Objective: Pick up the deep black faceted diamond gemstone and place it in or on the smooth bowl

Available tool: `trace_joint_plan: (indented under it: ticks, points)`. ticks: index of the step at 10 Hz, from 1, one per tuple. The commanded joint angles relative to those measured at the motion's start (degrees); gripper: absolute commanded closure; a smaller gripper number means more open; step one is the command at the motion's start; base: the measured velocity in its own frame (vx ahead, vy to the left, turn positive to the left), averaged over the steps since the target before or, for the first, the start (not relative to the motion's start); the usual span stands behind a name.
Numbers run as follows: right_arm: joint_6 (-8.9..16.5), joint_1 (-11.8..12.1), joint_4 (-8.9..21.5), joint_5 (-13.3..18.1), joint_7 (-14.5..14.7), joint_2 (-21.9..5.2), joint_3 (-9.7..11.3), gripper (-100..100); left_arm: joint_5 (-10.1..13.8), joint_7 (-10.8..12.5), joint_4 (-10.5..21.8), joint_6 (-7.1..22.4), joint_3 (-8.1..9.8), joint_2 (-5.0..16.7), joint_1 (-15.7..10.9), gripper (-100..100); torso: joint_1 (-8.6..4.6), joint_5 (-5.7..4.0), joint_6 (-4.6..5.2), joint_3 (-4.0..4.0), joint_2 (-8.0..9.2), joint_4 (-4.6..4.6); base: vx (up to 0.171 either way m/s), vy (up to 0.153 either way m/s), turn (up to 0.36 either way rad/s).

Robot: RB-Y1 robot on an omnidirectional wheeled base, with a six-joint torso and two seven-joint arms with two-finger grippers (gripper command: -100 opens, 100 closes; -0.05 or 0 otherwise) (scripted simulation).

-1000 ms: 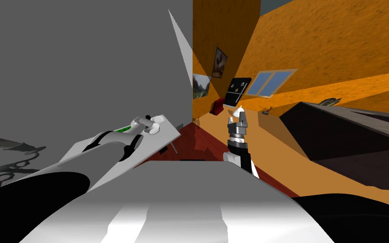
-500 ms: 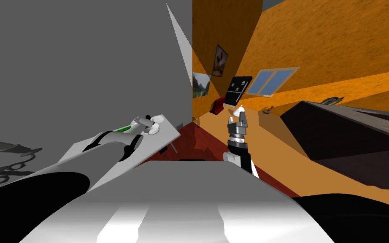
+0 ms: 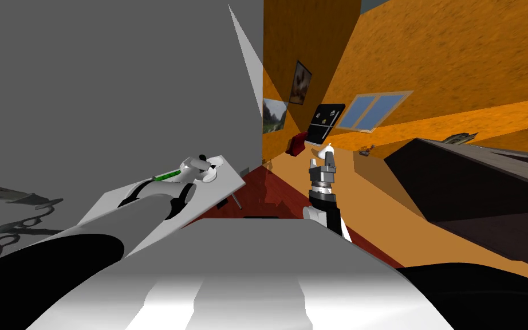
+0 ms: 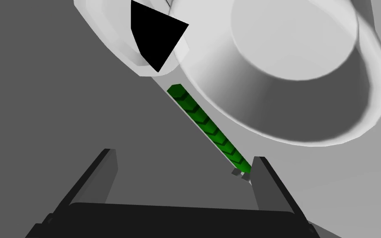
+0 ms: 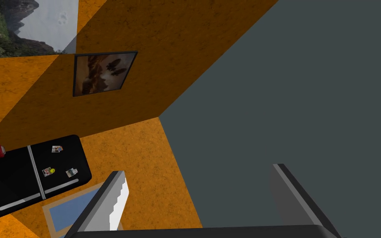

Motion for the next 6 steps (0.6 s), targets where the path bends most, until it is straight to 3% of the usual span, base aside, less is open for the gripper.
trace_joint_plan:
  ticks: [1,2,4,5,6]
  points:
    - [0.0,0.0,0.0,0.0,0.0,0.0,0.0,0,-0.42,0.3,2.86,-1.96,-0.04,-0.05,-1.29,-100,0.0,0.0,0.0,0.0,0.0,0.0,0.0,0.0,0.0]
    - [0.0,0.0,0.0,0.0,0.0,0.0,0.0,0,-2.35,-2.68,0.04,-0.88,2.84,-2.11,-1.41,-100,0.02,0.01,-0.02,0.01,0.02,0.0,0.021,-0.003,0.137]
    - [0.0,0.0,0.0,0.0,0.0,0.0,0.0,0,-2.35,-3.88,0.04,-0.88,4.76,-2.11,-1.41,-100,-0.03,0.0,-0.02,-0.03,-0.05,-0.01,0.021,-0.011,0.022]
    - [0.0,0.0,0.0,0.0,0.0,0.0,0.0,0,-4.29,-6.1,-2.41,0.2,7.0,-4.16,-1.52,-100,-0.02,0.0,-0.01,-0.02,-0.02,-0.01,0.027,-0.014,0.113]
    - [0.0,0.01,0.0,0.0,0.0,0.0,0.0,0,-4.29,-7.82,-2.89,0.2,8.77,-4.16,-1.52,-100,-0.04,0.0,-0.04,-0.03,-0.05,-0.01,0.03,-0.017,0.067]
